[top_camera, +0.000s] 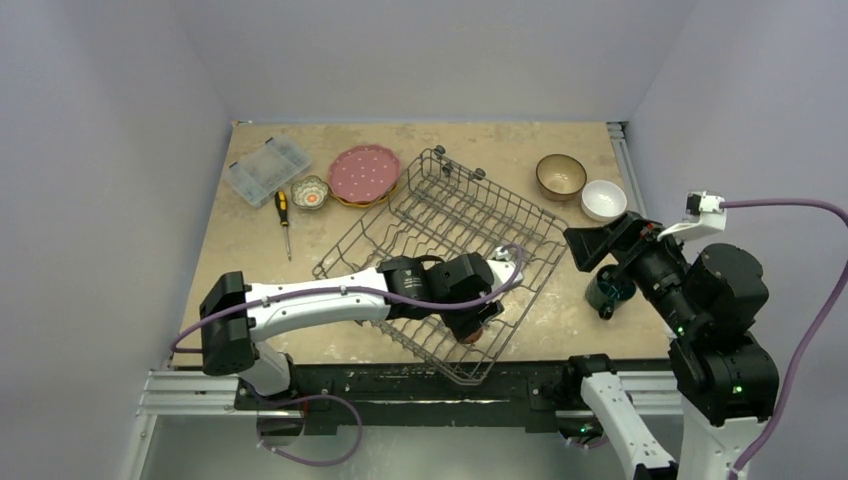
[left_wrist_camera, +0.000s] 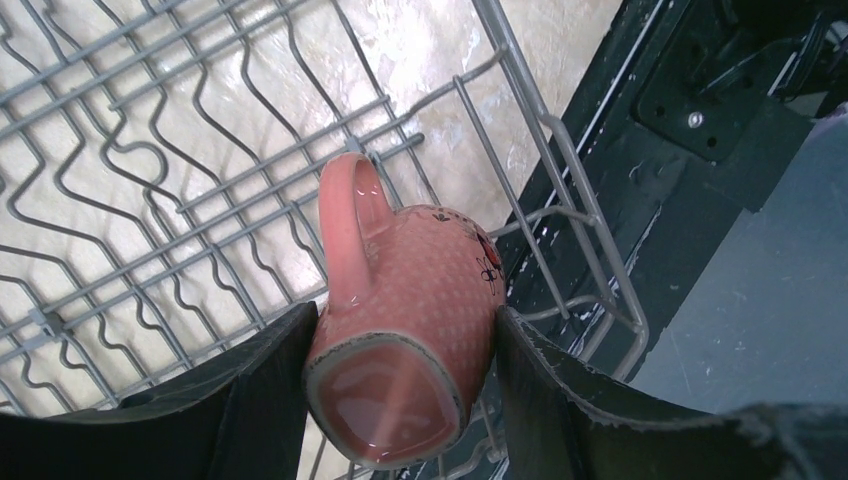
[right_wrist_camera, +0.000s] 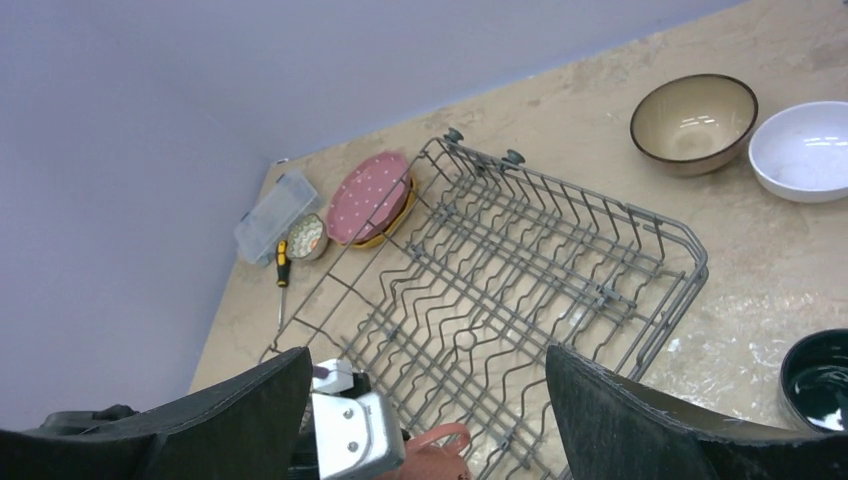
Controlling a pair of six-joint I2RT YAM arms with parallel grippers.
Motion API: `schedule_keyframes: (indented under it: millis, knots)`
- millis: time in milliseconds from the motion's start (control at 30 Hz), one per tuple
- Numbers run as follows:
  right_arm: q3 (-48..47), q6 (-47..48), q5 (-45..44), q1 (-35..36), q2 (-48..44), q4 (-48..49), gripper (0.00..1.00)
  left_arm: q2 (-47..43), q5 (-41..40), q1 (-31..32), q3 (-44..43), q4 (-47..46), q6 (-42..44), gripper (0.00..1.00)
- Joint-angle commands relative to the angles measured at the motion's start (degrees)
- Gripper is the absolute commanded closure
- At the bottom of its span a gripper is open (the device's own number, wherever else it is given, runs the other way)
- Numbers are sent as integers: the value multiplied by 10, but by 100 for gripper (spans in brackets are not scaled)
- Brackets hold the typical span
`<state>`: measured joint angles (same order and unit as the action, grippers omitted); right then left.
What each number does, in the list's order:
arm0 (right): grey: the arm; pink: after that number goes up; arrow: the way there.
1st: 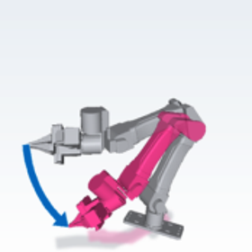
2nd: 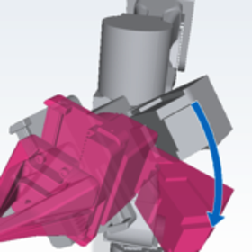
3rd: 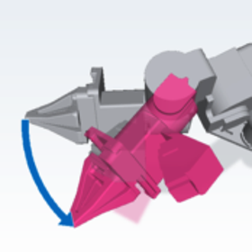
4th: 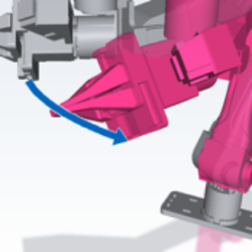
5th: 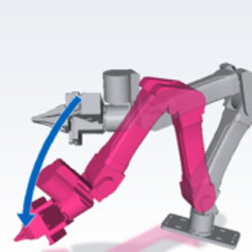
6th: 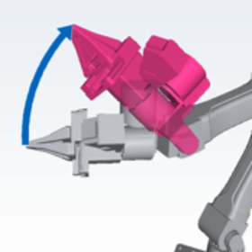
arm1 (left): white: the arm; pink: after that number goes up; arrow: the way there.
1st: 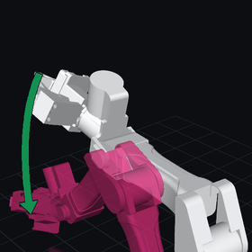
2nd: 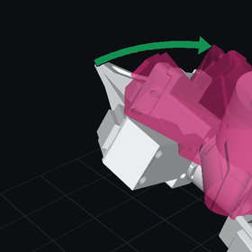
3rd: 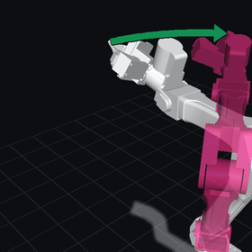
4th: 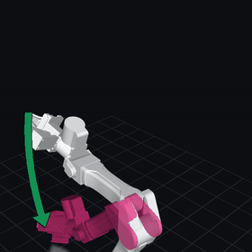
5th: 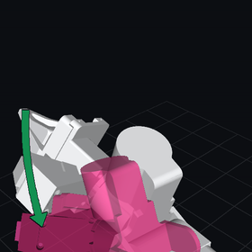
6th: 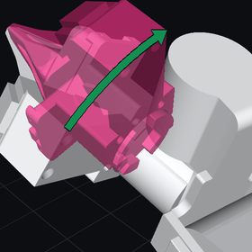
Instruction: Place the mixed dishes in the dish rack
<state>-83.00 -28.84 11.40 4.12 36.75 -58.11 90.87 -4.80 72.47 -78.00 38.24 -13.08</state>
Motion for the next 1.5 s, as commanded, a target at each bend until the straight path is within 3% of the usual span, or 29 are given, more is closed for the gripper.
schedule_keyframes:
  millis: [0, 467, 867, 967, 1133, 1467]
  knots:
    - [3, 0, -19, 0, 13, -6, 12, -6, -31, 22, 20, -13, -18, 100]
    - [32, -10, -2, 0, 8, 6, 12, 14, -41, 54, 108, -45, -66, 100]
    - [41, -1, 0, 0, 2, -10, 12, 43, -49, 74, 80, -44, -69, 100]
    - [45, 0, 2, 0, 1, -11, 12, 50, -52, 75, 75, -27, -85, 96]
    - [50, 1, 5, 0, -2, -10, 12, 57, -67, 75, 73, 3, -109, 77]
    - [64, -3, 16, 0, -2, -3, 12, 30, -81, 75, 78, 22, -118, 23]
